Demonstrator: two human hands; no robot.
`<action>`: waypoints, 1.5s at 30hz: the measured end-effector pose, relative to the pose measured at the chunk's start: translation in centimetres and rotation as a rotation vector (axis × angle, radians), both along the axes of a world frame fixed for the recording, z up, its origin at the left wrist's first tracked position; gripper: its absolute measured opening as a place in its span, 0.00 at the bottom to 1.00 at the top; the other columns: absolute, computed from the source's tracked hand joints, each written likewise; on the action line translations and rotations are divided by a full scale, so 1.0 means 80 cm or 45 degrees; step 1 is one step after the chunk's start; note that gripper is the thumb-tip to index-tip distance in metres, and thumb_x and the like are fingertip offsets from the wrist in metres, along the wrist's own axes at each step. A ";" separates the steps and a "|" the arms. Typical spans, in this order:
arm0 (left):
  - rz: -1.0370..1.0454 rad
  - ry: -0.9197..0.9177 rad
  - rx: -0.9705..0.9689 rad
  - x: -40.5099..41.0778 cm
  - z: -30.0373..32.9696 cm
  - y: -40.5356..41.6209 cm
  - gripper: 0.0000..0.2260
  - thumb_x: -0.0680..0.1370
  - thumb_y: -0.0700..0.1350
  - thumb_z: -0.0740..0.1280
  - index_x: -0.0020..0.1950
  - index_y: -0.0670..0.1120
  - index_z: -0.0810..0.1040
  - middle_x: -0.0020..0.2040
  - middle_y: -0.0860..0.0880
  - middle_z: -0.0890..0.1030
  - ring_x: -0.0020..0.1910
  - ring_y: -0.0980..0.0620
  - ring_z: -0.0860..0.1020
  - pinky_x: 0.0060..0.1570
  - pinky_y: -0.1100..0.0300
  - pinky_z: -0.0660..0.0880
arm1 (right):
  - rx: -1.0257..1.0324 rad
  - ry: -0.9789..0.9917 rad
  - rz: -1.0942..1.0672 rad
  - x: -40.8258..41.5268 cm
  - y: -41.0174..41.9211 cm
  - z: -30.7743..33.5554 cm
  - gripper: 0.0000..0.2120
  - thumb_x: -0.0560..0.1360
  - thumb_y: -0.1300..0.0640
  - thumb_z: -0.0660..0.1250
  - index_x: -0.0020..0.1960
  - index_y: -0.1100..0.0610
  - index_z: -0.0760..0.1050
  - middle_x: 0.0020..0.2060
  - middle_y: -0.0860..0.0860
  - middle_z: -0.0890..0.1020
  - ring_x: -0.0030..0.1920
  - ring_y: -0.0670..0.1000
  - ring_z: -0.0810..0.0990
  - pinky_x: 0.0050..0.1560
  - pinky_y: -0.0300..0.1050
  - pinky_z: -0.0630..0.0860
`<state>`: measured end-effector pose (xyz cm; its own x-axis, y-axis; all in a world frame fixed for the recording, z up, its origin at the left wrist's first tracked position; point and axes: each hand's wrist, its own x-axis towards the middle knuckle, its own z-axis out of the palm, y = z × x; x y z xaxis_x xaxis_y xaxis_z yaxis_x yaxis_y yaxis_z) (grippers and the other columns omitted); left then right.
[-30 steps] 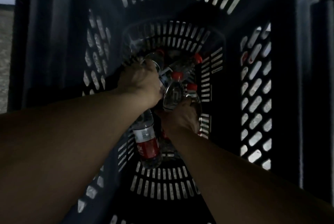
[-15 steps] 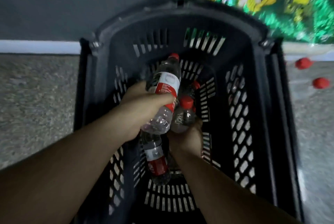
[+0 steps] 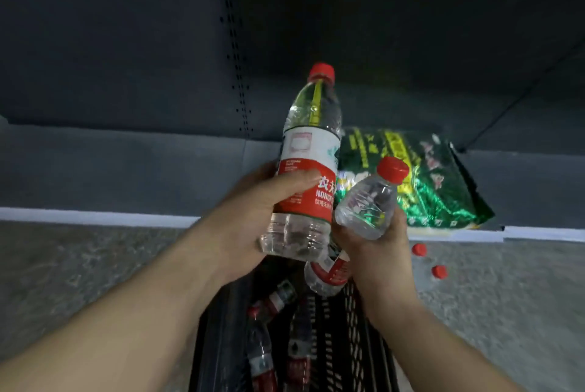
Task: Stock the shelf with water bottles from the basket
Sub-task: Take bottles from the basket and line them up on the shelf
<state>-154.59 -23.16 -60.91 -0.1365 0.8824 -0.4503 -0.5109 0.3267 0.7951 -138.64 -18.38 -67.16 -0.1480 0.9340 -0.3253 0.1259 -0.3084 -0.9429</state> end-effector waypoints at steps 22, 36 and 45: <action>0.133 0.281 0.561 0.006 0.640 -0.063 0.23 0.67 0.50 0.75 0.59 0.43 0.79 0.51 0.36 0.84 0.47 0.37 0.84 0.51 0.39 0.80 | 0.514 0.350 -0.016 0.020 -0.011 0.679 0.19 0.70 0.64 0.77 0.49 0.48 0.71 0.48 0.54 0.84 0.47 0.56 0.85 0.45 0.51 0.81; 0.264 0.371 0.738 -0.002 0.786 -0.042 0.22 0.68 0.47 0.75 0.61 0.46 0.77 0.48 0.42 0.86 0.41 0.45 0.85 0.41 0.51 0.82 | 0.586 0.490 -0.046 0.006 0.010 0.804 0.20 0.67 0.64 0.78 0.57 0.59 0.77 0.48 0.59 0.87 0.48 0.62 0.87 0.55 0.66 0.81; 0.464 0.635 0.719 -0.005 0.820 0.102 0.52 0.51 0.59 0.81 0.72 0.48 0.68 0.63 0.44 0.79 0.52 0.45 0.83 0.49 0.46 0.81 | 0.737 0.437 -0.050 0.009 0.147 0.868 0.20 0.68 0.65 0.78 0.56 0.57 0.75 0.48 0.56 0.86 0.47 0.57 0.87 0.52 0.60 0.83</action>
<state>-154.96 -15.00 4.67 -0.5230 0.8191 0.2354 -0.0519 -0.3064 0.9505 -137.95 -6.59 2.25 -0.1160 0.9503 0.2888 -0.2113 0.2605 -0.9421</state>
